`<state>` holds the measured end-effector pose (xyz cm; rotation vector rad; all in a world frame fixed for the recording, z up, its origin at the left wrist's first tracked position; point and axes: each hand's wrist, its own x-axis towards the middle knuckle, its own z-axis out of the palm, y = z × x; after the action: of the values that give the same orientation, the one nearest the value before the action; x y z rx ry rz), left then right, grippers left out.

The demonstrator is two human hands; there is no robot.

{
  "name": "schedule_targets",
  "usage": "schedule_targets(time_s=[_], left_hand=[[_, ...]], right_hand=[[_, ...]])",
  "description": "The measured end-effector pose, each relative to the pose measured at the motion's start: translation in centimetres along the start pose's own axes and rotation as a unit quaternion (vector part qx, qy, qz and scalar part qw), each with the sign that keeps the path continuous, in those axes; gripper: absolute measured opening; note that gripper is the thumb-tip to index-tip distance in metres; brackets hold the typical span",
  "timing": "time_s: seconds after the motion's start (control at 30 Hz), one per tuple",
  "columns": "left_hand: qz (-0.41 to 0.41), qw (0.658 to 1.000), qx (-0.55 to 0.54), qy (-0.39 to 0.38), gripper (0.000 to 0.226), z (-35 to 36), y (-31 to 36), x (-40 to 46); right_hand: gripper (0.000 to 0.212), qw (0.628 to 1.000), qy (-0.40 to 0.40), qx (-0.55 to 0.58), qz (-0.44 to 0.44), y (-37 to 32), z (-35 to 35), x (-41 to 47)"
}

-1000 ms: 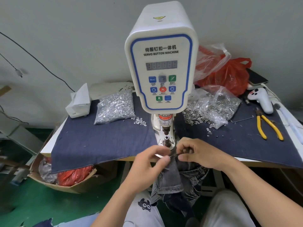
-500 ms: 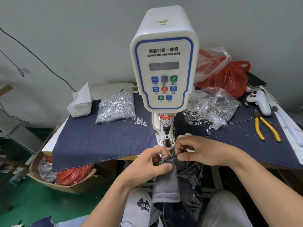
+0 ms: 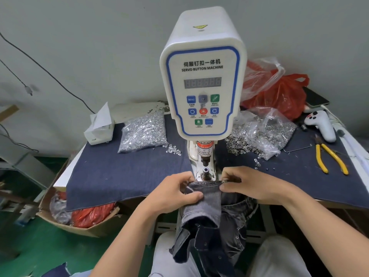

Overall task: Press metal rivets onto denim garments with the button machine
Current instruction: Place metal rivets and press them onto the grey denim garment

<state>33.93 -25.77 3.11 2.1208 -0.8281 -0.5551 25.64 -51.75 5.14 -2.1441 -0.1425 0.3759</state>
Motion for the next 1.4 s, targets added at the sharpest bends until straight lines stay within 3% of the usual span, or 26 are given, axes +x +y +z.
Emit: schedule_targets(time_s=[0.37, 0.57, 0.7, 0.93, 1.1, 1.4], left_hand=[[0.010, 0.993, -0.096, 0.072, 0.038, 0.8, -1.8, 2.0], [-0.024, 0.985, -0.158, 0.071, 0.039, 0.9, -2.4, 2.0], [-0.038, 0.980, -0.183, 0.072, 0.026, 0.8, -2.0, 1.9], [-0.086, 0.962, -0.251, 0.066, 0.035, 0.6, -2.2, 2.0], [-0.097, 0.958, -0.264, 0.061, 0.022, 0.4, -2.2, 2.1], [-0.096, 0.961, -0.252, 0.056, 0.021, 0.4, -2.0, 1.8]], right_hand=[[0.009, 0.982, 0.049, 0.181, -0.001, 2.2, -0.4, 1.6], [0.011, 0.981, 0.075, 0.178, -0.005, 3.1, -0.2, 2.1], [0.013, 0.979, 0.081, 0.186, -0.004, 3.5, -0.1, 2.3], [0.016, 0.979, 0.084, 0.187, 0.003, 3.9, 0.2, 2.5], [0.019, 0.977, 0.102, 0.186, 0.005, 3.5, 0.4, 2.3], [0.023, 0.978, 0.112, 0.175, 0.010, 3.1, 0.7, 2.2]])
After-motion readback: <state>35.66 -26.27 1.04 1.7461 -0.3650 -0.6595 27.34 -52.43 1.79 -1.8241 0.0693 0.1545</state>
